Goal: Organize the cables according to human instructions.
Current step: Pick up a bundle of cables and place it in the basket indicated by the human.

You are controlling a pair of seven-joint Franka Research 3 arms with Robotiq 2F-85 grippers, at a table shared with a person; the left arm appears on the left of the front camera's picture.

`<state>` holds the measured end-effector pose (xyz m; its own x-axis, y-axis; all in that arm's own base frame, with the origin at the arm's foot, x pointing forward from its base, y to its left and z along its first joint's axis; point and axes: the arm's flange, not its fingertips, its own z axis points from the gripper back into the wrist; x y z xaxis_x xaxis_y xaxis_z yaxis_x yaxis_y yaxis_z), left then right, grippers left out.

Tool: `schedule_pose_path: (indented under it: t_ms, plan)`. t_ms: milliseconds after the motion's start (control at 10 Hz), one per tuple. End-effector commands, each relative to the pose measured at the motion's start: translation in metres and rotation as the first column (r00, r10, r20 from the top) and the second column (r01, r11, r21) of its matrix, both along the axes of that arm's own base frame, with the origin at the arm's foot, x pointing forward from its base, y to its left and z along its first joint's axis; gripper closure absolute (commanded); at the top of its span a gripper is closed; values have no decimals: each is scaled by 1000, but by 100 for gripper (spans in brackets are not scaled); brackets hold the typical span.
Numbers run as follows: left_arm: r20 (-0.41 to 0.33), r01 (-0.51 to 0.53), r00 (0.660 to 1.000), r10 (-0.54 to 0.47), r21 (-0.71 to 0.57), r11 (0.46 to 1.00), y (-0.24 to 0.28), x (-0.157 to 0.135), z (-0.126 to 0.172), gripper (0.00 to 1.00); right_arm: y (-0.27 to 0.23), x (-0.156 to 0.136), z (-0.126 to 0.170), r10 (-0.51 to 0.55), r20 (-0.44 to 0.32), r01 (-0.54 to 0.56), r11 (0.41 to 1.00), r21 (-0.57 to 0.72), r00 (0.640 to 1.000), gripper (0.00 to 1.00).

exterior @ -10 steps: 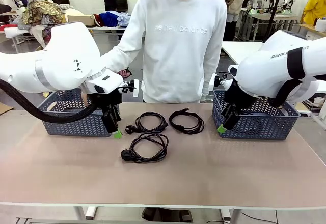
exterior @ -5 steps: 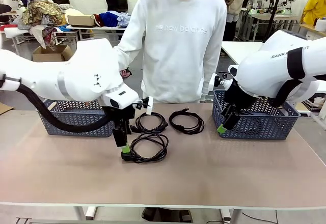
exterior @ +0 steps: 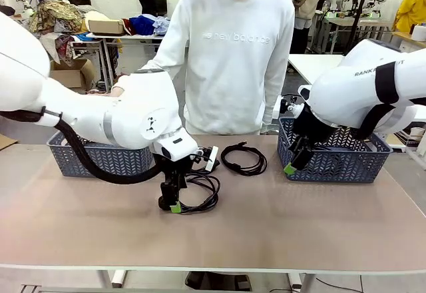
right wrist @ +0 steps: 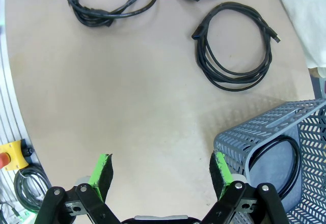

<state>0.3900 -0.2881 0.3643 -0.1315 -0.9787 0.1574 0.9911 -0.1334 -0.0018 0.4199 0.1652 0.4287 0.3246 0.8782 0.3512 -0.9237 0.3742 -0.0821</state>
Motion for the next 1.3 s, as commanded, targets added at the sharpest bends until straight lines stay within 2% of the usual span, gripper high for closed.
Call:
schedule_pose_path:
  t_ms: [0,700,1200]
  plan:
    - [30,24,999,-24,18,1000,-7,13,-8,0,1,0,1,-3,3,3,1000,1,1000,0]
    - [11,26,1000,-27,34,999,-22,21,-36,0,1,0,1,-3,3,3,1000,1,1000,0]
    - [-31,25,999,-24,35,999,-24,23,-54,0,1,0,1,-3,3,3,1000,1,1000,0]
